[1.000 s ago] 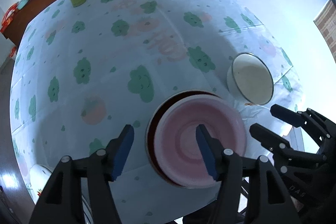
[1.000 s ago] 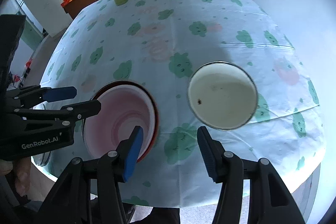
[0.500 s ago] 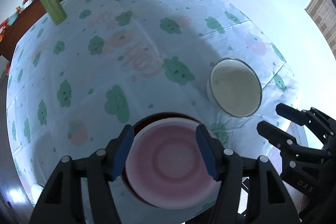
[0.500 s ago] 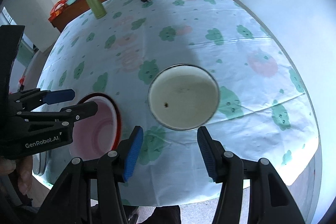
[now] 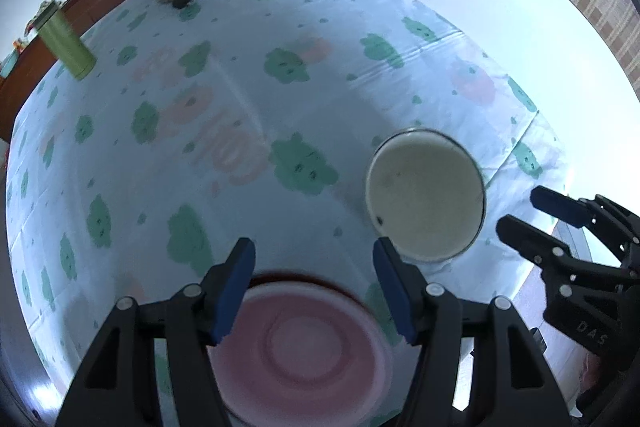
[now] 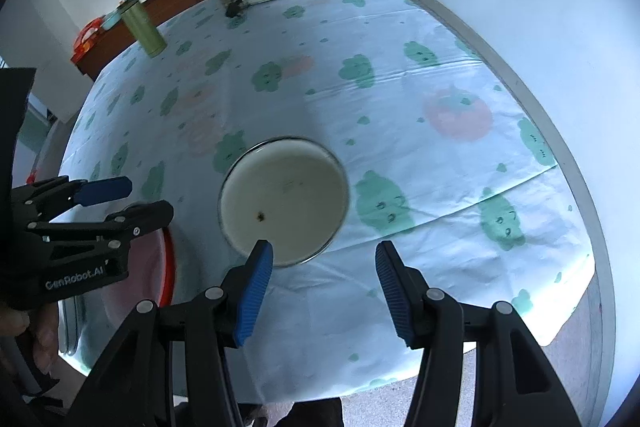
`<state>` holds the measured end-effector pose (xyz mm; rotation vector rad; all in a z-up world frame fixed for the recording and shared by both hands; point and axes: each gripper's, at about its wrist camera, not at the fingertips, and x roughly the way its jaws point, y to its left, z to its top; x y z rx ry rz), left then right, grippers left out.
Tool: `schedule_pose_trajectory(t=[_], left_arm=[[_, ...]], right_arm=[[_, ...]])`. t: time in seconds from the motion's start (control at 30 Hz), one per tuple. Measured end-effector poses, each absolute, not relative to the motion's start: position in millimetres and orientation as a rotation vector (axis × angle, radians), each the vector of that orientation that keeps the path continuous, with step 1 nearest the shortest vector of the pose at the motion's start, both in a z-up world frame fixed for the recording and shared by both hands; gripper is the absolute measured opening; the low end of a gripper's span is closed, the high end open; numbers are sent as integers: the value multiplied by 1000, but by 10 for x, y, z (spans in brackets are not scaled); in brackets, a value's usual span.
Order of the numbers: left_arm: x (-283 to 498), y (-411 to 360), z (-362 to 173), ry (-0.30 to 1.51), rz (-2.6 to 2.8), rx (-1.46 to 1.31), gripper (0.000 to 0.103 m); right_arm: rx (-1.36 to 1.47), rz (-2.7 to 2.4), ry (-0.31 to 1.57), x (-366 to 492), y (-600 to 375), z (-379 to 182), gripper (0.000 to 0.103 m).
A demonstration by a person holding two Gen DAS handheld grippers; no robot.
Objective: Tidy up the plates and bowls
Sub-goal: 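Move both grippers to the cream enamel bowl, then close both grippers on opposite rims of the cream enamel bowl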
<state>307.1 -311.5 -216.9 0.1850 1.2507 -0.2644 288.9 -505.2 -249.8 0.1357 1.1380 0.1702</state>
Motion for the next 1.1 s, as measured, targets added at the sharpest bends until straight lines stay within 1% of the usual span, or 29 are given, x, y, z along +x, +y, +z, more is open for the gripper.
schedule_pose_trajectory(t=[0.13, 0.53, 0.6, 0.7, 0.73, 0.77, 0.8, 0.83, 0.9, 1.1], left_arm=[[3189, -3261, -2246, 1271, -278, 196, 62], [3346, -3517, -2462, 1303, -285, 247, 62], [3355, -3532, -2508, 1316, -289, 243, 60], [3360, -3540, -2561, 1329, -289, 239, 59], [3359, -3539, -2572, 1332, -289, 238, 55], [3361, -3538, -2585, 1337, -290, 235, 53], [3362, -3542, -2601, 1344, -296, 231, 48], [3362, -3547, -2616, 1349, -301, 230, 43], [3362, -3559, -2651, 1361, -306, 231, 38], [3345, -3566, -2728, 1385, -313, 220, 25]], right_arm=[[176, 163, 1157, 3029, -5120, -2594, 56], [169, 155, 1190, 3210, -5152, -2779, 55], [171, 158, 1196, 3218, -5145, -2804, 46], [170, 167, 1208, 3218, -5127, -2846, 43], [170, 171, 1209, 3213, -5122, -2853, 42], [170, 174, 1211, 3210, -5117, -2863, 38], [170, 177, 1213, 3213, -5111, -2869, 35], [168, 179, 1217, 3211, -5105, -2881, 34], [167, 182, 1222, 3210, -5098, -2900, 31], [163, 188, 1227, 3213, -5074, -2916, 27]])
